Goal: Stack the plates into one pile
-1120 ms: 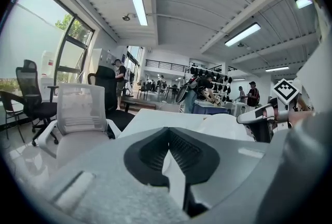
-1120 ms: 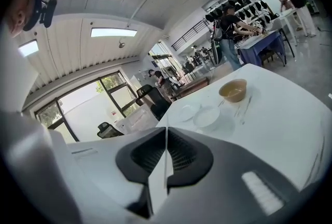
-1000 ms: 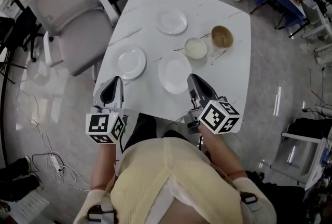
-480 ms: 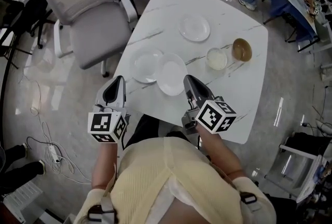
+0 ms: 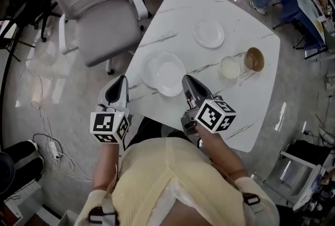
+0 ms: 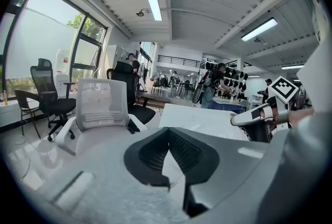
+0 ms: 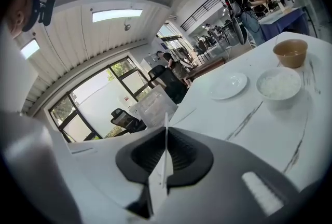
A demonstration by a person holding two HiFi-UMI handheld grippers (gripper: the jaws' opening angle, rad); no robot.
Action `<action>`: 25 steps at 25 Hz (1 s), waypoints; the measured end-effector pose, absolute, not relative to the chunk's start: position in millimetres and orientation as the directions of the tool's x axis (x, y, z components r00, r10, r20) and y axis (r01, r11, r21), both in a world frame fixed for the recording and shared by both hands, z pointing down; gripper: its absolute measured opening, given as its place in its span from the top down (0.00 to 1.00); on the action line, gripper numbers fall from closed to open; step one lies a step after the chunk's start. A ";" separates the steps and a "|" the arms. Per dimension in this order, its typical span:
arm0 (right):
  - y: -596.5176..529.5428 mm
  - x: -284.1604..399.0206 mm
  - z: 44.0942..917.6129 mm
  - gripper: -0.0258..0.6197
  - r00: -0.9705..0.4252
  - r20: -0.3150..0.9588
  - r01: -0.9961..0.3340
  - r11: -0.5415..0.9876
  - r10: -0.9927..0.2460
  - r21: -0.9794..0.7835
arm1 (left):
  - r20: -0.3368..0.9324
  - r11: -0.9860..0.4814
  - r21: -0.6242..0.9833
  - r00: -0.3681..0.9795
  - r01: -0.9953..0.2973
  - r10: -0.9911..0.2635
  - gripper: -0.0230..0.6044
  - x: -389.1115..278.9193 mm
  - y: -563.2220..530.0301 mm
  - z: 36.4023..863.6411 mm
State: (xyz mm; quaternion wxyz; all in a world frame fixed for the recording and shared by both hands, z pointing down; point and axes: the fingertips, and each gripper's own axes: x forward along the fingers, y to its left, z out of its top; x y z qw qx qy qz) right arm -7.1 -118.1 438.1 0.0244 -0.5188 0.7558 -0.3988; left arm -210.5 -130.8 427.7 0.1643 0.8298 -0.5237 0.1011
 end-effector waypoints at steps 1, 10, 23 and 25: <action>-120.9 -8.9 440.0 0.94 -0.461 0.379 -0.765 0.142 -0.802 -0.629 | 0.344 -0.397 0.166 0.430 -0.903 -0.835 0.96 -211.7 -132.2 429.3; -141.3 -9.9 465.8 0.93 -0.430 0.433 -0.776 0.079 -0.792 -0.626 | 0.363 -0.394 0.182 0.434 -0.901 -0.824 0.96 -217.8 -147.2 440.4; -141.6 -16.9 513.0 0.90 -0.396 0.559 -0.812 -0.007 -0.728 -0.583 | 0.385 -0.410 0.206 0.459 -0.888 -0.801 0.96 -215.9 -166.0 450.2; -142.1 -19.9 516.8 0.90 -0.396 0.571 -0.822 0.001 -0.719 -0.570 | 0.388 -0.416 0.206 0.464 -0.886 -0.796 0.96 -215.1 -169.0 451.7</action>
